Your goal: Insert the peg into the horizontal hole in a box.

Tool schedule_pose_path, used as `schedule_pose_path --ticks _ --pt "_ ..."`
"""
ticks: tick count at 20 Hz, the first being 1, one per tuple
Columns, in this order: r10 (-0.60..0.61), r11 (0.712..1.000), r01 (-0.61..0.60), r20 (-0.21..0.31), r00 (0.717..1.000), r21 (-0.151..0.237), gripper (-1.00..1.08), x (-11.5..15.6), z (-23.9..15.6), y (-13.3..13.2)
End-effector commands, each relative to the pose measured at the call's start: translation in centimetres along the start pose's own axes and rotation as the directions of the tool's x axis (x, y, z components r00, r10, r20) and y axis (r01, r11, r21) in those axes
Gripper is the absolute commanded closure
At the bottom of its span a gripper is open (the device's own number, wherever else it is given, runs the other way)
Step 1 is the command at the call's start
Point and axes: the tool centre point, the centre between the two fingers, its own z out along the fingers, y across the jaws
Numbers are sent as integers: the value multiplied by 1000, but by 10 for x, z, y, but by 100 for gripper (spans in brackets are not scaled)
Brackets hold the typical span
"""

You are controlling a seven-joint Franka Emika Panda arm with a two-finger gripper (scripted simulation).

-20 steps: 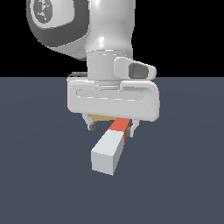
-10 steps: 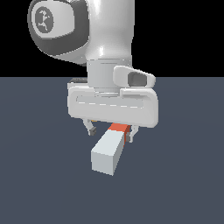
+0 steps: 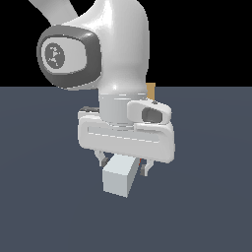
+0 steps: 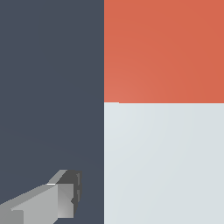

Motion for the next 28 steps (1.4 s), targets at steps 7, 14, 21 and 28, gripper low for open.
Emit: schedule_pose_path --ticks 7,14,21,28 --pt "0 1000 0 0 1000 -2 108 0 2 1" --pt "-5 1000 5 -1 1000 -2 108 1 1 2" --pt "-102 995 102 1 995 -3 108 19 -14 11" --pt "-304 953 304 2 953 -3 108 60 -44 23"
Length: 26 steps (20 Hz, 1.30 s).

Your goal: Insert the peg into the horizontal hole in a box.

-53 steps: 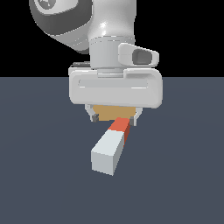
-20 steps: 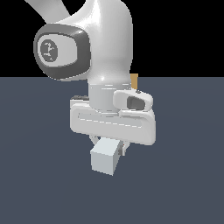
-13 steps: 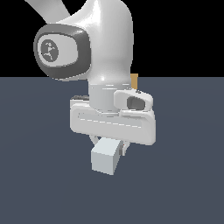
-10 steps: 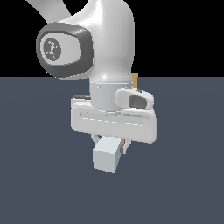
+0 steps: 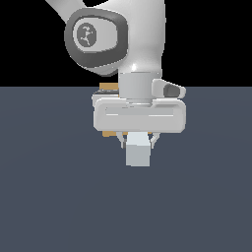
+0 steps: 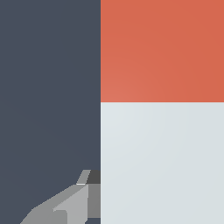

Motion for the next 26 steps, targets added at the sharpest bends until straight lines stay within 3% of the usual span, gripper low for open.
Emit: schedule_pose_path --ticks 1,10,26 --pt "-77 997 77 0 997 -6 108 15 -14 9" --pt "-225 974 225 0 974 -5 108 45 -35 19" --pt "-235 972 235 -1 972 -3 108 48 -36 18"
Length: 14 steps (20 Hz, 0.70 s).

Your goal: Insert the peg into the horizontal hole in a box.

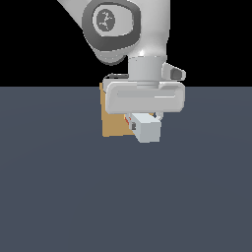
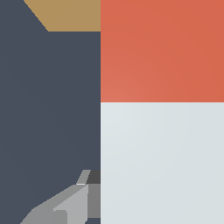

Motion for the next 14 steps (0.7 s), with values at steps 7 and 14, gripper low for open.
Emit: schedule_pose_path --ticks 7,14 --pt "-1 1000 1 1 1000 -6 108 34 -3 0" --pt "-1 1000 1 1 1000 -8 108 92 -4 1"
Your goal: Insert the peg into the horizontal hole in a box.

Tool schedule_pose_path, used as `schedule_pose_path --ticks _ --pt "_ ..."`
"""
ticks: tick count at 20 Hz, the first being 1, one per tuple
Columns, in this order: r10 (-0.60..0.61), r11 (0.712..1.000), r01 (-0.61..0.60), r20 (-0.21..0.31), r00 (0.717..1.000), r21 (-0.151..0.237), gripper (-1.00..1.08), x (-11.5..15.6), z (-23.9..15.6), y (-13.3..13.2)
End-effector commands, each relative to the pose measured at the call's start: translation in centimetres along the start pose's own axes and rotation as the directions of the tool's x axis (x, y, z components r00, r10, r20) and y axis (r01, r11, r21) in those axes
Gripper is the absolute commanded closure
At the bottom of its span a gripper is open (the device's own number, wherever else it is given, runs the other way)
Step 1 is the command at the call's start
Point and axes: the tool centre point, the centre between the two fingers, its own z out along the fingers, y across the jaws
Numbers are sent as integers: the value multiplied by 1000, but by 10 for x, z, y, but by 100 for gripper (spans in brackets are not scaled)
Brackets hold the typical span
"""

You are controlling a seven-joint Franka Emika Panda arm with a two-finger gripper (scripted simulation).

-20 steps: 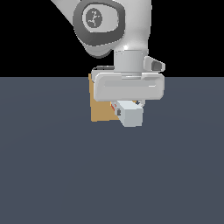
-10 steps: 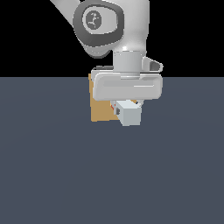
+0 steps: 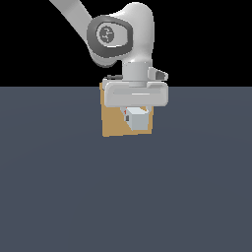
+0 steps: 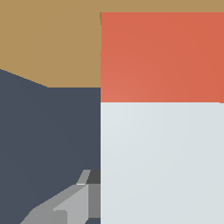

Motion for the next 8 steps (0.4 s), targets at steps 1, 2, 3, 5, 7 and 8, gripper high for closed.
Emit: schedule_pose_path --ticks 1,2,3,5,7,8 --pt "2 1000 -2 1 1000 -6 108 16 -3 2" --pt "2 1000 -2 1 1000 -6 108 20 -3 2" --pt "2 1000 -2 1 1000 -7 108 24 -4 2" --pt "2 1000 -2 1 1000 -7 108 29 -4 3" --pt "2 1000 -2 1 1000 -7 108 31 -4 4" --pt "2 1000 -2 1 1000 -7 108 31 -4 4"
